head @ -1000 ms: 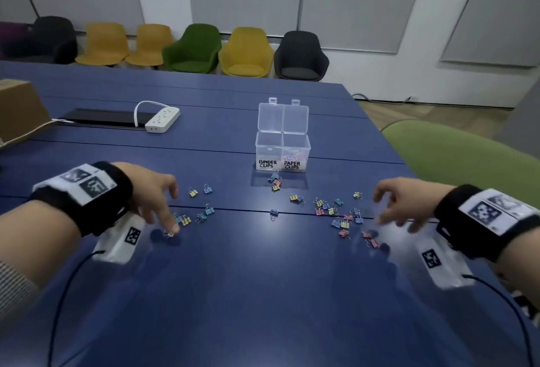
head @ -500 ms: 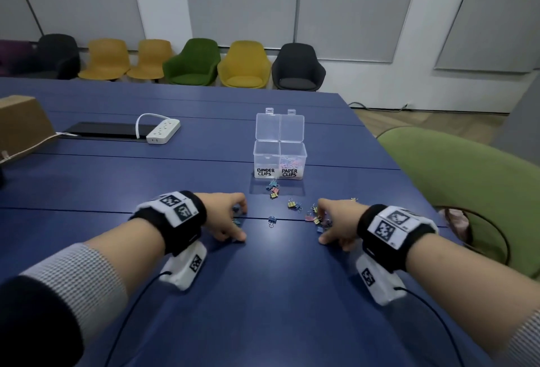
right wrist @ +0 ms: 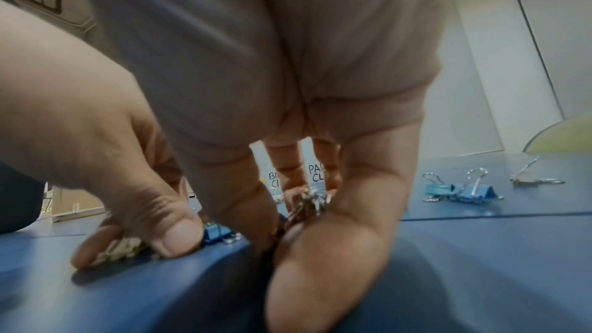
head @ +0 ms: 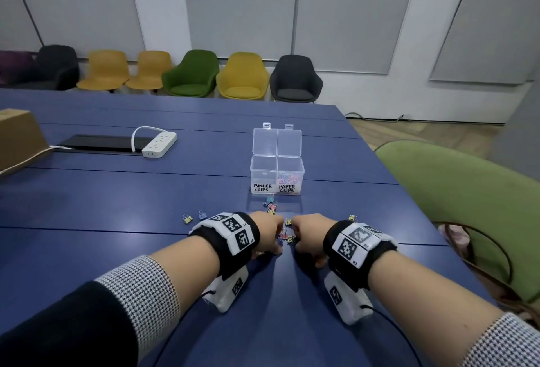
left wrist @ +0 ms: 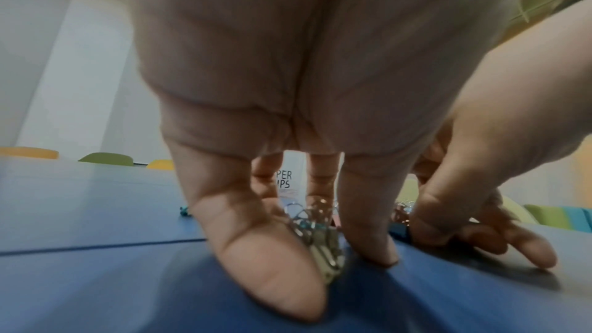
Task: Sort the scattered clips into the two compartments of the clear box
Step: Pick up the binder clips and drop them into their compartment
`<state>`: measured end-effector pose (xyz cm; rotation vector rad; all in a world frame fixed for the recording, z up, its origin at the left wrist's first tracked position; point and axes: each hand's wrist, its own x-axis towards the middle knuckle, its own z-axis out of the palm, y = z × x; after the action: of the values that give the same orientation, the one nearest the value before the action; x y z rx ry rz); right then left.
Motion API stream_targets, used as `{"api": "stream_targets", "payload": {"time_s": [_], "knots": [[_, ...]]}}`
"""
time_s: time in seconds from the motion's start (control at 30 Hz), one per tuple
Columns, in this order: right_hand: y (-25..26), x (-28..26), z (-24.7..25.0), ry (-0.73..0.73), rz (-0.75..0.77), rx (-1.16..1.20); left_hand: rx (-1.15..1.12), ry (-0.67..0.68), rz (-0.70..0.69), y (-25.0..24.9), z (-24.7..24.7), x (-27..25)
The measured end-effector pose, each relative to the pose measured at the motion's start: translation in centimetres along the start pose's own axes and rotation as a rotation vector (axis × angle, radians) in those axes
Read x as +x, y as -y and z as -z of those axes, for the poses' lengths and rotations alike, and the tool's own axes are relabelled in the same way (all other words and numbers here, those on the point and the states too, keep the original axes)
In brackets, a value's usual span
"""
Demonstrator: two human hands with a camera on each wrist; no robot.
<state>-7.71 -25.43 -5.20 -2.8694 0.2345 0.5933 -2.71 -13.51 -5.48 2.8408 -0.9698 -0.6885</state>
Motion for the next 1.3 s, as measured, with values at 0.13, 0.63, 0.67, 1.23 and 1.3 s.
{"api": "stream_targets", "payload": {"time_s": [0.13,0.63,0.67,1.23,1.3], "knots": [[0.7,0.0,0.3,0.026,0.001,-0.097,0.104,-0.049,-0.026,-0.8,0.1,-0.3],[-0.5,-1.4,-0.3,0.031,-0.043,0.058,-0.009,-0.085,0.013,0.6,0.1,-0.7],[-0.8,-1.5,-0.3,0.026,-0.043,0.098,-0.049,-0.081,0.011,0.8,0.2,-0.8],[-3.2,-1.6,-0.8,0.305,0.161,2.056,-2.323,0.055,0.047,6.0,0.6,-2.0],[-2.7,-1.2,-0.8,0.33,0.177,2.057,-2.323,0.151,0.032,5.3,0.7,-2.0]]}}
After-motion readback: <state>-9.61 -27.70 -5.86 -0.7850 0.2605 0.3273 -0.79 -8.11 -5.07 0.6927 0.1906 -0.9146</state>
